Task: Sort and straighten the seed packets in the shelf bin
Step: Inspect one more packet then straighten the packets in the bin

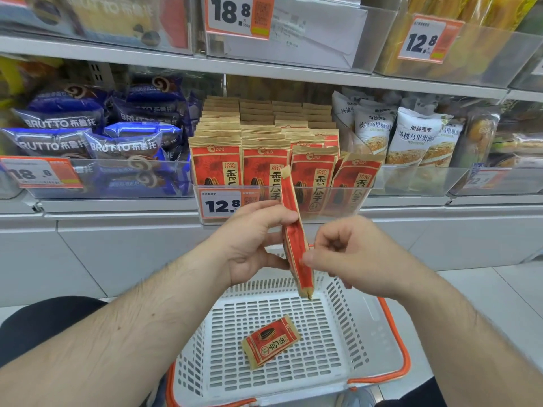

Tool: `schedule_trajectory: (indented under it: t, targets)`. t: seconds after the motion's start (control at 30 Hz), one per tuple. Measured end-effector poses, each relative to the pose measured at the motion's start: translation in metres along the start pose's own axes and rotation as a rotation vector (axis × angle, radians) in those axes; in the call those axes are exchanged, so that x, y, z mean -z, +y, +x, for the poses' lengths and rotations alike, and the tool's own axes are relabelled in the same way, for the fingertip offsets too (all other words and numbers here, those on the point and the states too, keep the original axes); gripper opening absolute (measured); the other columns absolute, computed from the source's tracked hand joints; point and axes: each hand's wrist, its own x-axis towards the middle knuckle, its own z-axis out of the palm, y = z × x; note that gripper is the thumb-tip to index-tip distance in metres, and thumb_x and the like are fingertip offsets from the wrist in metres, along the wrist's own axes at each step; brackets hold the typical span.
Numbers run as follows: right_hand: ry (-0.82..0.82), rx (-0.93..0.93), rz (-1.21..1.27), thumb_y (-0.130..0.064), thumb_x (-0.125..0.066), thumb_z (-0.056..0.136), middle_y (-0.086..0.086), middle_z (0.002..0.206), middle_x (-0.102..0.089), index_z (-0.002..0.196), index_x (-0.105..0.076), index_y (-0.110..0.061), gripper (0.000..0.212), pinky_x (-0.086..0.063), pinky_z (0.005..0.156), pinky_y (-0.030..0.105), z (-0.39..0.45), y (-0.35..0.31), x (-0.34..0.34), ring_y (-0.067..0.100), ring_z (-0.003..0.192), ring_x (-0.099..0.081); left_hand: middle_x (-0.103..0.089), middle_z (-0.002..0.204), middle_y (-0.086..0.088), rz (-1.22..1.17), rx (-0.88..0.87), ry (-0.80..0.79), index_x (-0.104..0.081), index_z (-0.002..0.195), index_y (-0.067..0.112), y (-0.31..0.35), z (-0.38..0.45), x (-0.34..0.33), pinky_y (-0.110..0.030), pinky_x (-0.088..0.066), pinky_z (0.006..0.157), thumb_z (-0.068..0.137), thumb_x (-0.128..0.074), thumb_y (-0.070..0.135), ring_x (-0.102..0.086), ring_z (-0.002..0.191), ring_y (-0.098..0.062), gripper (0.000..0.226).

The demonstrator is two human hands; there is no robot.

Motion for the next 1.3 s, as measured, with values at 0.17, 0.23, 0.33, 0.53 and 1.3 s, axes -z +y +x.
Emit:
schedule_trajectory:
  t: [0.17,0.23,0.33,0.53,1.3]
  targets:
    - [-0.118,-0.026,-0.006,-0.018,-0.064,0.092,0.001,0.056,-0.063,0.069,-0.064,-0.004,0.027,-0.055,0.057,0.042,-0.001,-0.001,0.000,0.015,0.050,-0.061,-0.065,0.070,-0.002,-0.028,-0.005,0.031,-0.059,0.078,0.017,0.001,0.001,0.000,-0.052,-0.057,0.067,0.089,-0.063,0.007,-0.068,0.064,-0.016,0.015]
    - [-0.121,-0.034,0.013,-0.016,-0.062,0.094,0.004,0.059,-0.065,0.072,-0.065,-0.002,0.026,-0.052,0.054,0.037,-0.001,0.000,0.001,0.018,0.050,-0.062,-0.067,0.072,-0.002,-0.034,0.000,0.037,-0.060,0.079,0.016,0.001,-0.001,-0.001,-0.053,-0.056,0.068,0.089,-0.063,0.008,-0.070,0.065,-0.016,0.014]
    - [-0.112,-0.030,0.017,-0.016,-0.063,0.093,0.003,0.059,-0.065,0.073,-0.066,-0.003,0.024,-0.051,0.054,0.034,-0.001,0.002,0.000,0.017,0.050,-0.062,-0.066,0.073,-0.002,-0.040,-0.002,0.038,-0.059,0.082,0.016,0.001,-0.001,-0.001,-0.052,-0.056,0.067,0.089,-0.063,0.007,-0.069,0.065,-0.015,0.012]
    - [0.180,-0.109,0.063,-0.042,-0.077,0.079,-0.004,0.080,-0.064,0.087,-0.053,-0.021,0.033,-0.046,0.050,0.026,0.007,0.009,-0.003,0.012,0.058,-0.055,-0.060,0.081,-0.010,-0.104,-0.025,-0.143,-0.063,0.091,0.011,0.004,-0.008,-0.001,-0.039,-0.058,0.064,0.068,-0.058,0.002,-0.060,0.067,-0.022,0.026]
    - [0.420,0.024,0.462,-0.003,-0.062,0.093,-0.008,0.071,-0.070,0.095,-0.068,-0.025,0.024,-0.046,0.054,0.018,0.017,0.018,-0.005,0.005,0.057,-0.057,-0.077,0.104,0.001,0.453,-0.308,-0.077,-0.073,0.106,0.025,0.019,-0.003,-0.002,-0.030,-0.060,0.080,0.095,-0.061,0.000,-0.073,0.099,-0.017,0.030]
